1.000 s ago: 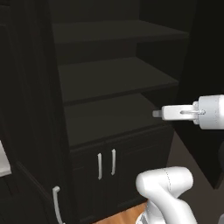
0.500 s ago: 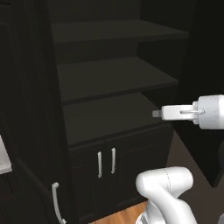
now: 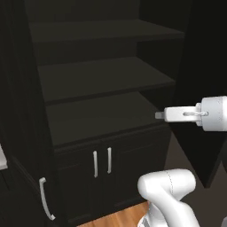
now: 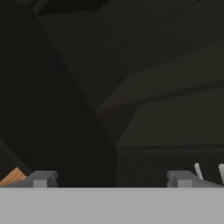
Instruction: Close all open cabinet doors.
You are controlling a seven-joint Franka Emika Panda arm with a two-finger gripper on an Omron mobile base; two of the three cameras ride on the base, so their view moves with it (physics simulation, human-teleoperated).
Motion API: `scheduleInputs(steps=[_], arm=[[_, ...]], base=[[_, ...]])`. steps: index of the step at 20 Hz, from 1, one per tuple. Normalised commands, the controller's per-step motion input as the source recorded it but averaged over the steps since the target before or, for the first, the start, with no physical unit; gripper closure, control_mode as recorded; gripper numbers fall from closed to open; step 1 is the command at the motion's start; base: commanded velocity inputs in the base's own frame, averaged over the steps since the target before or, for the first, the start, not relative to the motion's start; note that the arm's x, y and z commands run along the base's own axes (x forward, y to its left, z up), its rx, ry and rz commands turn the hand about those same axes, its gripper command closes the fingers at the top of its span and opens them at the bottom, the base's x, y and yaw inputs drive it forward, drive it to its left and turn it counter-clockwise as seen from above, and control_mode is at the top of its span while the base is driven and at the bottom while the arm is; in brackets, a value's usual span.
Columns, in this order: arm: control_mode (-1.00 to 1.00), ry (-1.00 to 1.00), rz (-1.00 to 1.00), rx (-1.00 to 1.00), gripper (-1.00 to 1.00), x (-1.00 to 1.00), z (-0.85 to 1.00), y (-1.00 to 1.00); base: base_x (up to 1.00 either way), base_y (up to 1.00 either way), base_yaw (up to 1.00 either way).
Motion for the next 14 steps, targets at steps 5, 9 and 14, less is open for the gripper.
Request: scheduleInputs(steps=[5,9,14], arm=[[1.0,0.0,0.0,0.0,-1.0,0.0,0.0,0.0],[1.0,0.0,0.0,0.0,-1.0,0.0,0.0,0.0],[1.0,0.0,0.0,0.0,-1.0,0.0,0.0,0.0]], base=[[0.0,-0.23,0.05],[0.0,-0.16,0.04],[-0.23,-0.28,0.03]])
